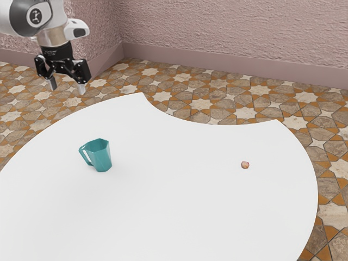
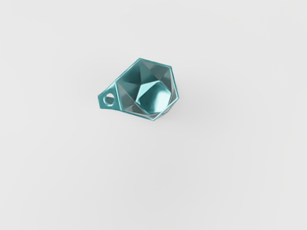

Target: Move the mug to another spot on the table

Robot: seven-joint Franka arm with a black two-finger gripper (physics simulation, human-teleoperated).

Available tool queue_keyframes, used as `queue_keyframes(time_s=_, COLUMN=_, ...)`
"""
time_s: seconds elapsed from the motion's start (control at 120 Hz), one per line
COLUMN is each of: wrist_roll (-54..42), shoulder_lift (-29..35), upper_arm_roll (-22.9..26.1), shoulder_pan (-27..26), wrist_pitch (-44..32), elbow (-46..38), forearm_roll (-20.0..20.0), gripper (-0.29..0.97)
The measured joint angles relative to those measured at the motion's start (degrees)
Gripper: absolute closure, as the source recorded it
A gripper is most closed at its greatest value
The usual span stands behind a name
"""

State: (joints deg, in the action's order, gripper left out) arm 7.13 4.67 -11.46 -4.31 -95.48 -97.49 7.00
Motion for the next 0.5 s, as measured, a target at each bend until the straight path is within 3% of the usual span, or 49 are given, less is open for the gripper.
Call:
queue_keyframes(time_s=0.35, wrist_roll=1.5, shoulder_lift=0.49, upper_arm_roll=-2.9, shoulder_pan=0.56, wrist_pitch=-0.66, elbow=-0.18, forearm_roll=0.4, gripper=0.0)
queue_keyframes(time_s=0.5, wrist_roll=12.79, shoulder_lift=-0.99, upper_arm_roll=-5.08, shoulder_pan=0.97, wrist_pitch=-1.75, elbow=-0.83, forearm_roll=-3.92, gripper=0.0)
